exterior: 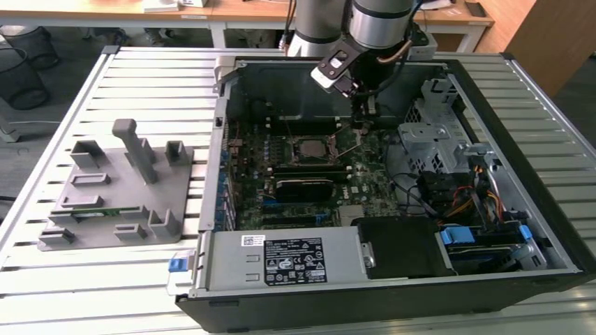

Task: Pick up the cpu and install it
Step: 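Close the cpu cover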

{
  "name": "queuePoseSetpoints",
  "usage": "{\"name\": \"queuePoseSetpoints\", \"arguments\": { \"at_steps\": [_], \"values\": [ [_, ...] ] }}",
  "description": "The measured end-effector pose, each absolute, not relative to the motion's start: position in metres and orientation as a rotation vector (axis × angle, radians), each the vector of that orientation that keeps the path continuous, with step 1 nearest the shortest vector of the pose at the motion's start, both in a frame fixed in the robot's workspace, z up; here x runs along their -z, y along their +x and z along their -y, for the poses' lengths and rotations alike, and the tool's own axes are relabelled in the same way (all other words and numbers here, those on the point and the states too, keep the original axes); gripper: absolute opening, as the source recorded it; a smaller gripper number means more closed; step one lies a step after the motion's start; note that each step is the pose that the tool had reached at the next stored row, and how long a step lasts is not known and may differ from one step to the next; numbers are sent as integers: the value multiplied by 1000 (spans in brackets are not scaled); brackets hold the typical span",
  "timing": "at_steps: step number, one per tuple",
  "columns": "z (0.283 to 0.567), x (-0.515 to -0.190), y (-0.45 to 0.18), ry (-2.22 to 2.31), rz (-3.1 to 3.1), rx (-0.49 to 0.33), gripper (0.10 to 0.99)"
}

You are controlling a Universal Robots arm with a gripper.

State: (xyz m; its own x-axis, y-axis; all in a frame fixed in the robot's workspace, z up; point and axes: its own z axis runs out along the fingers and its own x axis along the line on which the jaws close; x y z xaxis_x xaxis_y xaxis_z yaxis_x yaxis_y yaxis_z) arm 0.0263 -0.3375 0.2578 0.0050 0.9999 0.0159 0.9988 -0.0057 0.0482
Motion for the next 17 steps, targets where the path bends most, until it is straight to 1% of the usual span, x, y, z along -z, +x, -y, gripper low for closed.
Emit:
{"name": "queuePoseSetpoints", "arguments": {
  "at_steps": [17],
  "values": [
    [337, -258, 35, 2211, -2199, -71, 106]
  ]
}}
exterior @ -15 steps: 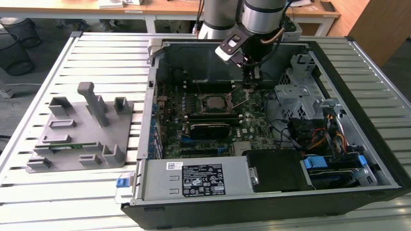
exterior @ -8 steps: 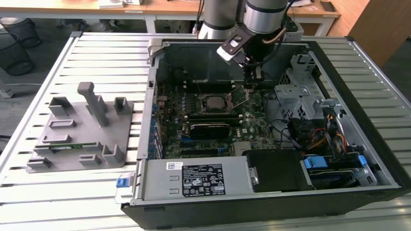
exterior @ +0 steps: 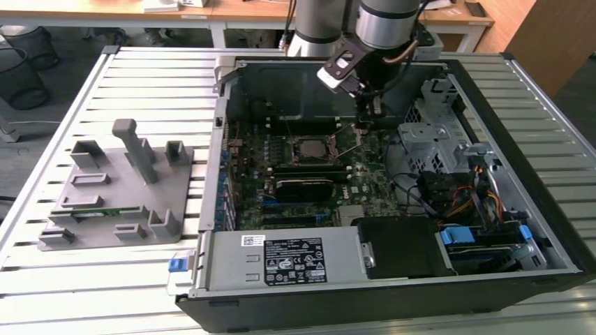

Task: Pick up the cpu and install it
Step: 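Close the cpu cover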

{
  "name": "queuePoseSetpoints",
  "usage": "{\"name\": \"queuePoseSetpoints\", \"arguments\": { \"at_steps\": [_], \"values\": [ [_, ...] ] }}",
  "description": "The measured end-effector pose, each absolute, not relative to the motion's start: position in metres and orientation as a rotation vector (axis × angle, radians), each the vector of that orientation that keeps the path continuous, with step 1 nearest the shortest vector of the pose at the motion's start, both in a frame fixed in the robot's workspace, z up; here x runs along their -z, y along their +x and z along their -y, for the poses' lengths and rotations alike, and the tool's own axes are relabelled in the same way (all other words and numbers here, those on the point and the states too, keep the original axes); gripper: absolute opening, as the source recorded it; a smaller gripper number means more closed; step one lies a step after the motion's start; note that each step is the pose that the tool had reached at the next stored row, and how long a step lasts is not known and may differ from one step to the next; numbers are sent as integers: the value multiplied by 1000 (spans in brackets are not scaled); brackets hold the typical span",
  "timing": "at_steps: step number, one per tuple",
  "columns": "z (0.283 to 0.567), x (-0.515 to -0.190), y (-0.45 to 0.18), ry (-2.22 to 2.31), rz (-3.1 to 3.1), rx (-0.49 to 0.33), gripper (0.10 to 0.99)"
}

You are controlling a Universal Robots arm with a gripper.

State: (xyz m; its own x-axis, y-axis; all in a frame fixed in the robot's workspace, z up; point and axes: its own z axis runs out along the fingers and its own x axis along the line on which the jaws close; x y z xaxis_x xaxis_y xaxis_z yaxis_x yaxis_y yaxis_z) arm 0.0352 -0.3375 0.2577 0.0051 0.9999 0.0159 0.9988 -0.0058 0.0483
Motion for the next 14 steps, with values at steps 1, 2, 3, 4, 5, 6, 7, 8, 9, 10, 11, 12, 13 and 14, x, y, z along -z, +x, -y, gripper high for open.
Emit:
{"name": "queuePoseSetpoints", "arguments": {
  "at_steps": [1, 2, 3, 4, 5, 6, 7, 8, 9, 10, 11, 12, 13, 14],
  "values": [
    [337, -258, 36, 2211, -2199, -71, 106],
    [337, -258, 36, 2211, -2199, -71, 106],
    [337, -258, 36, 2211, -2199, -71, 106],
    [337, -258, 37, 2211, -2199, -71, 106],
    [337, -258, 37, 2211, -2199, -71, 106],
    [337, -258, 38, 2211, -2199, -71, 106],
    [337, -258, 38, 2211, -2199, -71, 106],
    [337, -258, 39, 2211, -2199, -71, 106],
    [338, -258, 40, 2211, -2199, -71, 106],
    [338, -258, 40, 2211, -2199, -71, 106],
    [337, -258, 42, 2211, -2199, -71, 106],
    [337, -258, 43, 2211, -2199, -71, 106],
    [337, -258, 44, 2211, -2199, -71, 106],
    [337, -257, 45, 2211, -2199, -71, 106]
  ]
}}
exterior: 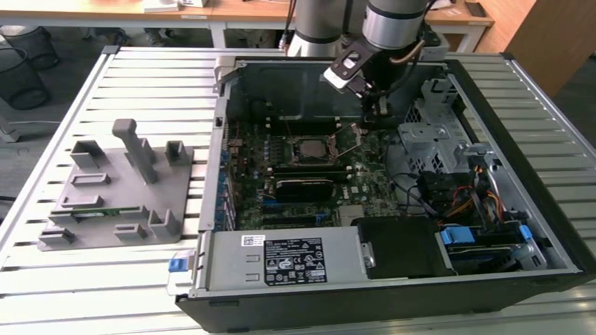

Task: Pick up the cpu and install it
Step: 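Close the cpu cover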

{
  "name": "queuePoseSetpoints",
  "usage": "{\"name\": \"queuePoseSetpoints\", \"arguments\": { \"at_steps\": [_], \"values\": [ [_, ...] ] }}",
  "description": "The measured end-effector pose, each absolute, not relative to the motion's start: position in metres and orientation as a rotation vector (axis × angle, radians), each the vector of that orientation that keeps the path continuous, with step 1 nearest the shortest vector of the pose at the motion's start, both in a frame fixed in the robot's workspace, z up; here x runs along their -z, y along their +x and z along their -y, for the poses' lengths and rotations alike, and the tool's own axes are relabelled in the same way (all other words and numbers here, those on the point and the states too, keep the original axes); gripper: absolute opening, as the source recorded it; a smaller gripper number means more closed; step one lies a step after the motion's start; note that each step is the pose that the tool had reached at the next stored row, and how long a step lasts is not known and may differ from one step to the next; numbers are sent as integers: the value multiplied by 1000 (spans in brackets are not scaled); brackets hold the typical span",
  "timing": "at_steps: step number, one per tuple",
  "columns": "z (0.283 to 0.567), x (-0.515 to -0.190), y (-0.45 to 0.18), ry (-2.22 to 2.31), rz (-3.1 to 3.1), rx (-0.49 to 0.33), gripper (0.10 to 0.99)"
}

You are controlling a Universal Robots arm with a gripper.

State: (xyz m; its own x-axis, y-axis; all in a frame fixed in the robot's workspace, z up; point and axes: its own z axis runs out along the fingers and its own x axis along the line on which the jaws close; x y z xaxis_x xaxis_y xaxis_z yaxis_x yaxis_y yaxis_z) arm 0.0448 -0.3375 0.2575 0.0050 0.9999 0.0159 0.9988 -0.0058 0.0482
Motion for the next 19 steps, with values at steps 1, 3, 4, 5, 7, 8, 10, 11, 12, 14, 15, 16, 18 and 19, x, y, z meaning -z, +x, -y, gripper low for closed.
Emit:
{"name": "queuePoseSetpoints", "arguments": {
  "at_steps": [1, 3, 4, 5, 7, 8, 10, 11, 12, 14, 15, 16, 18, 19],
  "values": [
    [337, -257, 46, 2211, -2199, -71, 106],
    [337, -257, 47, 2211, -2199, -71, 106],
    [337, -257, 48, 2210, -2199, -71, 106],
    [338, -257, 48, 2211, -2199, -71, 106],
    [337, -257, 50, 2211, -2199, -71, 106],
    [337, -256, 50, 2211, -2199, -71, 106],
    [337, -255, 52, 2211, -2199, -70, 106],
    [337, -254, 53, 2211, -2199, -70, 106],
    [337, -253, 53, 2210, -2199, -70, 106],
    [337, -252, 54, 2210, -2199, -70, 106],
    [337, -251, 54, 2210, -2198, -70, 106],
    [337, -250, 54, 2211, -2198, -70, 106],
    [337, -247, 54, 2210, -2198, -70, 106],
    [337, -246, 54, 2210, -2198, -70, 106]
  ]
}}
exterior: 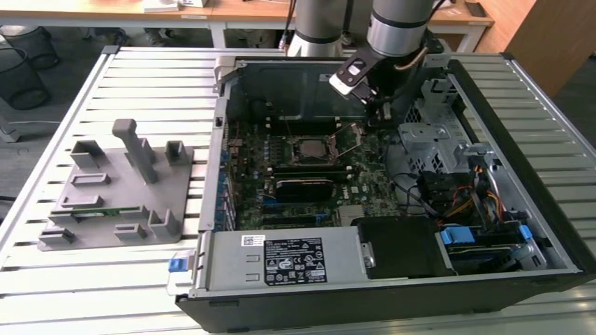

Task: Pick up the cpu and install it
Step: 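Close the cpu cover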

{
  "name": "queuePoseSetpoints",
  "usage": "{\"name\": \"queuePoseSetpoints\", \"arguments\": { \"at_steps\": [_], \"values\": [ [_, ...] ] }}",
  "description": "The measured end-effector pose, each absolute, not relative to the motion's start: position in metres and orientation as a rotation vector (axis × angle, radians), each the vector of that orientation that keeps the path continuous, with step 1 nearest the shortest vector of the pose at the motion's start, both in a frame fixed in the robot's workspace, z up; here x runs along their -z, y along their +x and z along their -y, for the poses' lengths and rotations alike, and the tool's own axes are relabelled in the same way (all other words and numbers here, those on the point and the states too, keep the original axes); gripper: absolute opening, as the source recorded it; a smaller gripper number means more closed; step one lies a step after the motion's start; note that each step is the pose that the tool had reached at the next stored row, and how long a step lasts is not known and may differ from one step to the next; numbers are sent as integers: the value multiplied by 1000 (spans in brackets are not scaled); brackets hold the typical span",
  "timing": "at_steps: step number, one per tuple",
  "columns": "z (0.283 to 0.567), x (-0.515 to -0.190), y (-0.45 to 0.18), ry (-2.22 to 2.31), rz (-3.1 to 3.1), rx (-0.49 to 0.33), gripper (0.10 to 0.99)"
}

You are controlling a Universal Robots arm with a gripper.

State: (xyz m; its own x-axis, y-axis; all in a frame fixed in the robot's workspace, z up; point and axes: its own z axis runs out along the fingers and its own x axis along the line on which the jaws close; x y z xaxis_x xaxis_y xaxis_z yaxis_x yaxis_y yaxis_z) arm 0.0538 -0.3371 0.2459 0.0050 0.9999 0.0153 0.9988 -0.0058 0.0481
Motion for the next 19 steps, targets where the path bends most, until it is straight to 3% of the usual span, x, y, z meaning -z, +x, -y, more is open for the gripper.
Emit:
{"name": "queuePoseSetpoints", "arguments": {
  "at_steps": [19],
  "values": [
    [337, -233, 54, 2213, -2201, -64, 106]
  ]
}}
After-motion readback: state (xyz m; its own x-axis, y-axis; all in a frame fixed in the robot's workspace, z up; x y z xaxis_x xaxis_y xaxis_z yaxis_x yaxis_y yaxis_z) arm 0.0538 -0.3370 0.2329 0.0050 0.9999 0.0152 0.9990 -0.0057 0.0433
